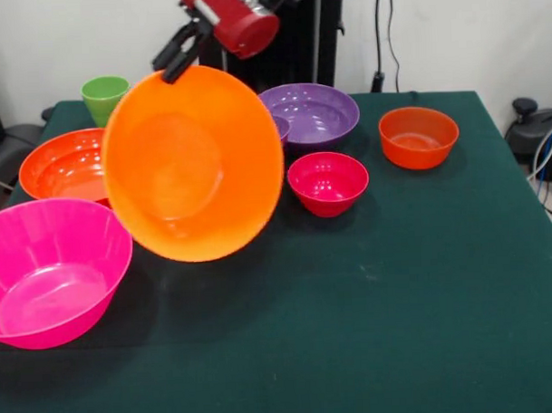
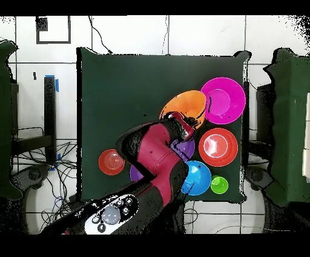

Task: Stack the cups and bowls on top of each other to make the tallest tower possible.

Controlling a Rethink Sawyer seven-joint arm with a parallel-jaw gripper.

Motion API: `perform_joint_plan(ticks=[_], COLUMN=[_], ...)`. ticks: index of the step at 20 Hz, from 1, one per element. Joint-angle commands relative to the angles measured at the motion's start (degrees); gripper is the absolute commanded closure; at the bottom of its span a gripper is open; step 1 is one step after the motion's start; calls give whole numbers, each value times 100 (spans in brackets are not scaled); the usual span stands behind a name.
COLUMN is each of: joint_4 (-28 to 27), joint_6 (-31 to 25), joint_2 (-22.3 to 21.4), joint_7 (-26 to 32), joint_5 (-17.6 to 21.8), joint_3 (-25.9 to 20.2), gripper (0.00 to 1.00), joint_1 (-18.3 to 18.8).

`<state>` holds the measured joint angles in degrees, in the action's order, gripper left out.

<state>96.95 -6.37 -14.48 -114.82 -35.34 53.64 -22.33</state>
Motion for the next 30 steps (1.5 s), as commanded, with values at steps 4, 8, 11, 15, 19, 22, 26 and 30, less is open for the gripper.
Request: perform_joint_plan(ticks=[4, 8, 11, 15, 19, 22, 26, 30], joint_4=[-844, -1021, -1146, -1284, -1425, -1557, -1688, -1757], joint_6=[-541, -795, -1003, -1176, -1170, -1072, -922, -874], joint_2=[664, 908, 1031, 1180, 1305, 1507, 1707, 1880], joint_7=[-1441, -1557, -1594, -1661, -1729, -1843, -1957, -2079], joint_5=[-491, -683, -769, -840, -869, -913, -933, -915], joint_3=[-188, 43, 219, 405, 439, 515, 512, 572], gripper=[100, 100, 100, 100, 100, 100, 100, 100], joint_1=[147, 39, -15, -64, -33, -35, -5, -38])
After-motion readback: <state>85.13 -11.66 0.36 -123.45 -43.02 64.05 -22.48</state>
